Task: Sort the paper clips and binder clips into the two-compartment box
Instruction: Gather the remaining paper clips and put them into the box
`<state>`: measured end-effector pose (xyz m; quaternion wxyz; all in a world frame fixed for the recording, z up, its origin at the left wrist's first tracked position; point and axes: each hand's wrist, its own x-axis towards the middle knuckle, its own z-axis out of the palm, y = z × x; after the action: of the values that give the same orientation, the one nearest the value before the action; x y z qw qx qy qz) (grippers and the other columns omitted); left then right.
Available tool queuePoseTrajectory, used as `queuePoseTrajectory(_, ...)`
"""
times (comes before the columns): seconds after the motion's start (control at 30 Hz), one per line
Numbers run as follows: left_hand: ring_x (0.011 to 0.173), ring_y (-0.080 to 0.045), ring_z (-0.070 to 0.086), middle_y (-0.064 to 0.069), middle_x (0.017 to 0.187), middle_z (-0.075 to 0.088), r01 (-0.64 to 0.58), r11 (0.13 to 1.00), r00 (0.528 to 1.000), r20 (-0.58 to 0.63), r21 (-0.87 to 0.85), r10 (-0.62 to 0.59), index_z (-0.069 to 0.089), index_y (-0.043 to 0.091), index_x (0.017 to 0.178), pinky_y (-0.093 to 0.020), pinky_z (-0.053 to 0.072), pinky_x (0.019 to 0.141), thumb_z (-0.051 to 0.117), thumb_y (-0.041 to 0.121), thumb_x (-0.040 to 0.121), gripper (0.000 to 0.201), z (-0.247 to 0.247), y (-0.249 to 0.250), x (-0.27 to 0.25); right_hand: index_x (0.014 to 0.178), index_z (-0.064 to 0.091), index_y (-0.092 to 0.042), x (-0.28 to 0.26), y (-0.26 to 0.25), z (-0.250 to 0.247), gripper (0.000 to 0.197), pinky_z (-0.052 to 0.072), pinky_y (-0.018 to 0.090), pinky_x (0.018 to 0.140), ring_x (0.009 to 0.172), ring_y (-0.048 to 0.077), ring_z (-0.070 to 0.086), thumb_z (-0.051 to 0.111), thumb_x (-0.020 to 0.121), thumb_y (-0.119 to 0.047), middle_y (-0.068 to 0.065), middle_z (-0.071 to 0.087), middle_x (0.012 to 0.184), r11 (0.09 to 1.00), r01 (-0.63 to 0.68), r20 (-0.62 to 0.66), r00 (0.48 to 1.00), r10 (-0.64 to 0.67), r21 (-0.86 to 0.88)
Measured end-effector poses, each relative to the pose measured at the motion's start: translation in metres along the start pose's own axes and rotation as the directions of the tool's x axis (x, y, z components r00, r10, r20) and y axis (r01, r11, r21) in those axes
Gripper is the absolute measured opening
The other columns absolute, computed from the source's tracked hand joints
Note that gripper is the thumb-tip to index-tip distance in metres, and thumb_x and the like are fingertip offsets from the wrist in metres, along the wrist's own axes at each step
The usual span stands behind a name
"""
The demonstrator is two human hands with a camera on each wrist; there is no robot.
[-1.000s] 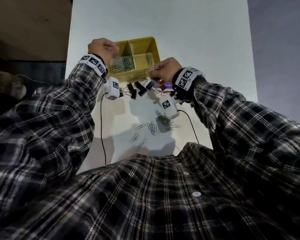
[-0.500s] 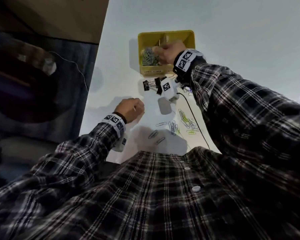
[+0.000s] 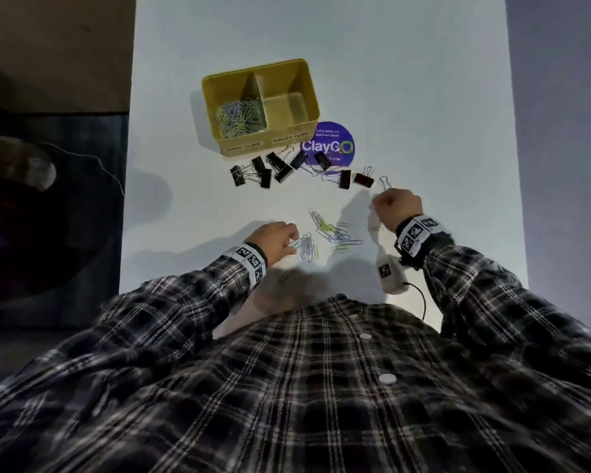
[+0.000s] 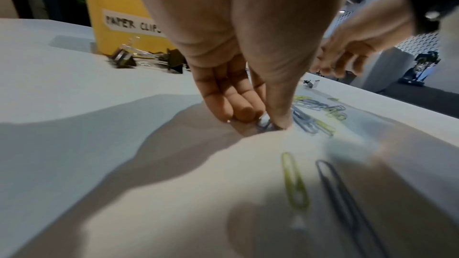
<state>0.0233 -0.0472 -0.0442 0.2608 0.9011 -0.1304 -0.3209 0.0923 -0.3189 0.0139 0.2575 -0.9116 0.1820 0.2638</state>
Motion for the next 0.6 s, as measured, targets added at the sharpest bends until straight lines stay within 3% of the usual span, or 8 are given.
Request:
queuePoseTrajectory(0.1, 0.092, -0.027, 0.059, -0.006, 0.098, 0.062, -0.014, 1.0, 0.999, -0.05, -0.012, 0.013, 0.061, 0.015, 0.108, -0.035, 0.05, 0.081, 0.064, 0.028, 0.088, 0.024, 0.002, 0.022, 0.011, 0.105, 0.066, -0.017, -0.007, 0.045, 0.007, 0.029, 0.047, 0.029, 0.075, 0.101, 0.033, 0.062, 0.052, 0.083, -0.006, 0.013, 0.061, 0.118, 0.991, -0.119, -0.073, 0.991, 0.114, -0.059)
queuePoseTrajectory(0.23, 0.095, -0.022, 0.058, 0.0, 0.109, 0.058, -0.03, 0.997, 0.997, -0.071, 0.072, 0.035, 0.054, 0.022, 0.113, -0.037, 0.051, 0.081, 0.063, 0.045, 0.084, 0.037, 0.004, 0.037, 0.003, 0.117, 0.057, -0.011, -0.014, 0.062, 0.02, 0.036, 0.046, 0.035, 0.082, 0.109, 0.038, 0.056, 0.058, 0.082, -0.003, 0.018, 0.048, 0.126, 0.976, -0.162, -0.015, 0.987, 0.162, -0.143)
queuePoseTrajectory(0.37, 0.094, -0.02, 0.058, 0.004, 0.118, 0.051, 0.06, 0.981, 0.998, -0.044, 0.185, -0.053, 0.043, 0.026, 0.115, -0.035, 0.051, 0.075, 0.068, 0.058, 0.074, 0.058, 0.007, 0.026, -0.021, 0.122, 0.058, -0.012, -0.02, 0.042, 0.041, 0.042, 0.049, 0.037, 0.096, 0.115, 0.032, 0.055, 0.054, 0.082, 0.0, 0.014, 0.053, 0.127, 0.988, 0.019, 0.112, 0.994, -0.002, -0.151)
queuePoseTrajectory(0.47, 0.092, -0.022, 0.057, 0.002, 0.115, 0.049, 0.212, 0.964, 0.977, -0.06, 0.164, -0.204, 0.041, 0.023, 0.112, -0.034, 0.048, 0.073, 0.071, 0.065, 0.066, 0.069, 0.01, 0.01, -0.04, 0.121, 0.063, -0.013, -0.029, 0.022, 0.059, 0.045, 0.049, 0.033, 0.095, 0.113, 0.03, 0.058, 0.049, 0.082, 0.004, 0.011, 0.061, 0.124, 0.961, 0.239, 0.249, 0.948, -0.2, -0.137)
queuePoseTrajectory(0.53, 0.094, -0.026, 0.058, -0.001, 0.114, 0.05, 0.304, 0.942, 0.953, -0.033, 0.145, -0.303, 0.04, 0.02, 0.111, -0.035, 0.048, 0.076, 0.074, 0.063, 0.064, 0.072, 0.012, 0.003, -0.05, 0.118, 0.066, -0.013, -0.03, 0.013, 0.063, 0.043, 0.049, 0.035, 0.097, 0.113, 0.03, 0.059, 0.048, 0.082, 0.004, 0.012, 0.063, 0.122, 0.936, 0.322, 0.261, 0.924, -0.279, -0.139)
queuePoseTrajectory(0.6, 0.097, -0.028, 0.057, -0.005, 0.111, 0.053, 0.335, 0.933, 0.941, 0.007, 0.135, -0.339, 0.043, 0.017, 0.109, -0.036, 0.048, 0.079, 0.078, 0.055, 0.067, 0.067, 0.015, -0.002, -0.054, 0.113, 0.068, -0.012, -0.028, 0.006, 0.063, 0.038, 0.051, 0.035, 0.096, 0.11, 0.03, 0.06, 0.051, 0.082, 0.002, 0.013, 0.065, 0.119, 0.948, 0.306, 0.203, 0.937, -0.284, -0.087)
